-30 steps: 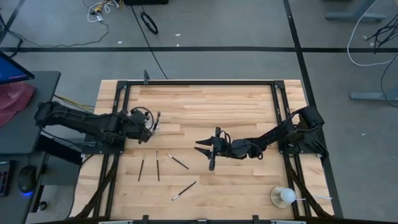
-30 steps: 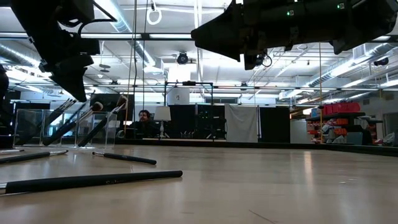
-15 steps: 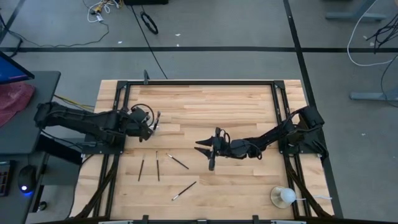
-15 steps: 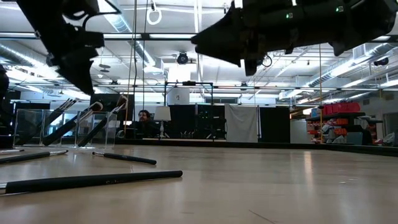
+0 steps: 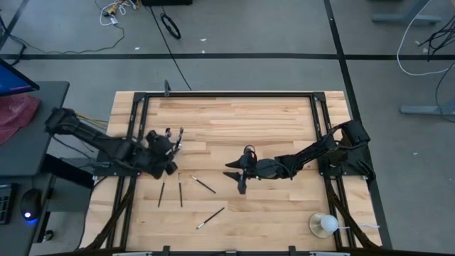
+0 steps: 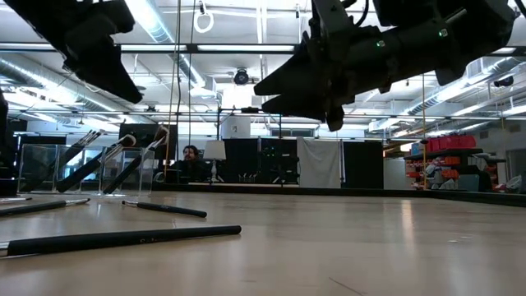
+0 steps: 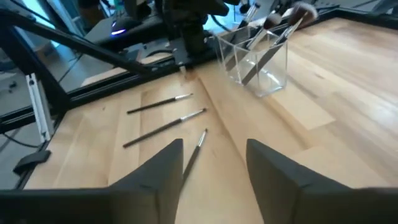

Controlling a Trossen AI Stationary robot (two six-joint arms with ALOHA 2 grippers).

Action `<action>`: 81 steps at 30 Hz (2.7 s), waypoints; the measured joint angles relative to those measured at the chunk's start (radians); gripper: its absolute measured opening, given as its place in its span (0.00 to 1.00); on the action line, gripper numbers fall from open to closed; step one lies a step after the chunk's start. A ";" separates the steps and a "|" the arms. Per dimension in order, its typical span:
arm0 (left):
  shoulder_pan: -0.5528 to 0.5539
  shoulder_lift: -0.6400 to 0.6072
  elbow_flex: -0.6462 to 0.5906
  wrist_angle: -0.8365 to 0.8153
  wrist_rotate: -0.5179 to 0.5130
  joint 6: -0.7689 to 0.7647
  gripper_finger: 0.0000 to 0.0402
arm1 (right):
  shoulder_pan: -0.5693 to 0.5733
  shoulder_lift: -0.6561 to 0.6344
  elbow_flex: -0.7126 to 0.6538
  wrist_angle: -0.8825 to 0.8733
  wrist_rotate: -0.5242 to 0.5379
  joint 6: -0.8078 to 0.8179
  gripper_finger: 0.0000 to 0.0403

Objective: Put items in baskets/containers
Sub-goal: Put the black eyeshadow brush into the transparent organizer

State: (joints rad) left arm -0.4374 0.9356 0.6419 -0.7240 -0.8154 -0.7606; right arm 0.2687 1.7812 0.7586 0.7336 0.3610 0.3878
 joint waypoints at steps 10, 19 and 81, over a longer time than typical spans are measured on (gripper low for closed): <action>-0.163 0.001 -0.185 0.457 0.053 0.038 0.32 | 0.000 0.000 0.000 -0.011 -0.011 -0.015 0.58; -0.361 0.172 -0.152 0.645 0.097 -0.049 0.26 | 0.000 0.000 0.000 -0.010 -0.011 -0.116 0.59; -0.456 0.541 0.251 -0.228 0.374 -1.250 0.47 | -0.058 0.000 0.000 -0.129 -0.093 -0.424 0.59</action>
State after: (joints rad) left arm -0.8936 1.4761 0.8932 -0.9524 -0.4415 -2.0102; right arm 0.2108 1.7813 0.7589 0.6044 0.2680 -0.0364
